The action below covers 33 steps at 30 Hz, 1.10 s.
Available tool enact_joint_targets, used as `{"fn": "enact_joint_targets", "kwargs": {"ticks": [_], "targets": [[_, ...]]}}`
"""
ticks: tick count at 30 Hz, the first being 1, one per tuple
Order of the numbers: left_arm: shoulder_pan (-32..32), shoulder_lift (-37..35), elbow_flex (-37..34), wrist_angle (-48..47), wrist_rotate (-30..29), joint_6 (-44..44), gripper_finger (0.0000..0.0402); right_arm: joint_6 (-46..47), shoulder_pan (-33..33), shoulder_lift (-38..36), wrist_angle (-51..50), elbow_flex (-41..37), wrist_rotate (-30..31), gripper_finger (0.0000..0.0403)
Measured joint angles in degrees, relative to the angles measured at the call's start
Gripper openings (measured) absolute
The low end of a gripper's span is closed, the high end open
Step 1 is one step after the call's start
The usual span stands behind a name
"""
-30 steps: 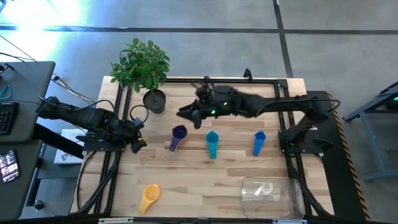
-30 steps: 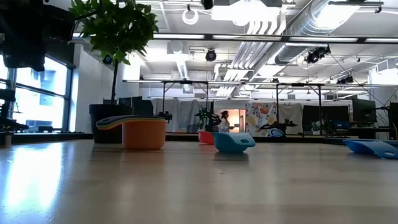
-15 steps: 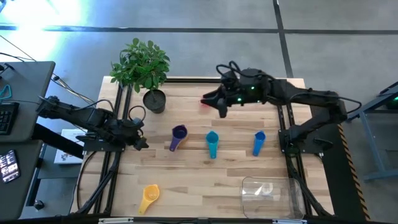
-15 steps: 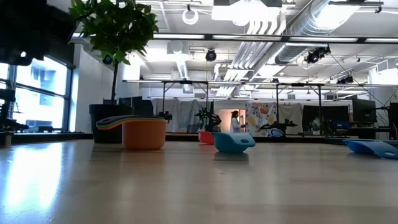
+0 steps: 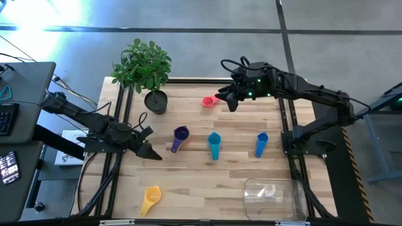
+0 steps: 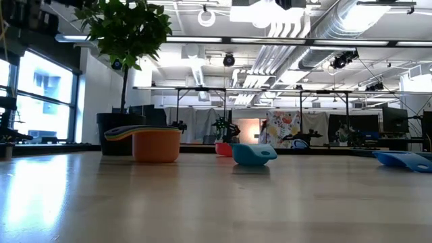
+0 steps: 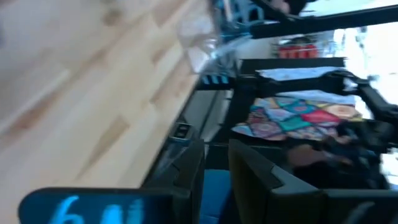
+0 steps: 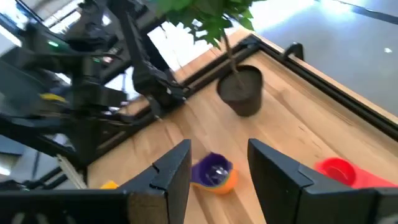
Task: Nest measuring cups in basket
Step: Stack the yellow measuring cup on the violet measuring cup
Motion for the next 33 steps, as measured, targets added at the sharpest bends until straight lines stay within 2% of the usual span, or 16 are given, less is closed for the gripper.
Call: {"fn": "enact_joint_targets", "kwargs": {"ticks": [5,9,13,18,21,26,33], "targets": [[-1.2,3.4,0.0,8.4,0.0,-2.6,0.0062,-1.4,-1.1,0.0,-2.9,0.0,1.4,0.0149],[-2.0,5.8,3.0,7.6,0.0,-2.8,0.0062,-2.6,-1.6,0.0,-4.2,0.0,2.2,0.0149],[-2.6,7.5,8.9,1.2,0.1,-2.4,0.0062,-3.9,-1.6,0.0,-4.8,0.0,2.5,0.0149],[-4.2,10.0,16.7,-14.3,-0.2,-0.2,0.0062,-4.4,-1.6,0.0,-5.5,0.0,2.6,0.0149],[-6.1,12.3,18.9,-22.6,-0.4,1.0,0.0062,-4.4,-1.6,0.0,-6.1,0.0,2.6,0.0149],[-10.4,17.7,19.0,-26.8,-0.4,1.1,0.0062,-5.0,-1.6,0.0,-7.8,0.0,2.6,0.0149],[-15.6,26.3,19.0,-27.1,-0.4,1.4,0.0062,-5.9,-1.6,0.0,-9.2,0.0,4.1,0.0149]]}}
